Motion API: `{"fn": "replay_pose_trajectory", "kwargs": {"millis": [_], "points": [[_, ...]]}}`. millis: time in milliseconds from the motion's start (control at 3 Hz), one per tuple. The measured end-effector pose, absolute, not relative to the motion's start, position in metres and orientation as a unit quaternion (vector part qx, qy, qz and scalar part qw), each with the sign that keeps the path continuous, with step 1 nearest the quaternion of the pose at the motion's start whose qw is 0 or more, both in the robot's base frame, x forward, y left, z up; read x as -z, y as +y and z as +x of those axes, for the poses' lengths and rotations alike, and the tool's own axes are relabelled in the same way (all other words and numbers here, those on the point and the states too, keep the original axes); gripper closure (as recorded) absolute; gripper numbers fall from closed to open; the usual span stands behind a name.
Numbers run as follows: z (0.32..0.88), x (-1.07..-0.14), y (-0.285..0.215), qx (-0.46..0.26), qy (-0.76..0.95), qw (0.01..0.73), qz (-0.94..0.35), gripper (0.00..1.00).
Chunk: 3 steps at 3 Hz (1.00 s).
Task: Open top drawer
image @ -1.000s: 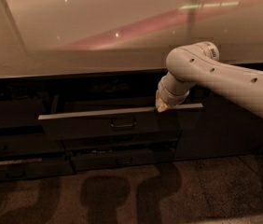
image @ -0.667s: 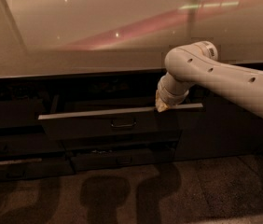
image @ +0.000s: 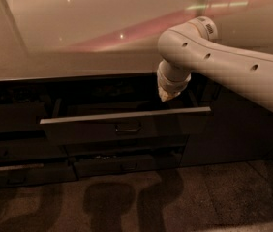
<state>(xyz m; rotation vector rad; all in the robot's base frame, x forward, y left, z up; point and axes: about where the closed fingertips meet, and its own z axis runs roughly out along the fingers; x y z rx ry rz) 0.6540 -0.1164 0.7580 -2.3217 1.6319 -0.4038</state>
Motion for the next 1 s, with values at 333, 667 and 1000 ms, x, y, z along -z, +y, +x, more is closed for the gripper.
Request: {"fn": "replay_pose_trajectory", "kwargs": {"millis": [333, 667, 1000], "points": [[0.654, -0.758, -0.116, 0.139, 0.564, 0.137, -0.802, 1.00], [0.670, -0.745, -0.128, 0.119, 0.575, 0.128, -0.800, 1.00], [0.686, -0.727, -0.142, 0.094, 0.585, 0.117, -0.797, 1.00]]}}
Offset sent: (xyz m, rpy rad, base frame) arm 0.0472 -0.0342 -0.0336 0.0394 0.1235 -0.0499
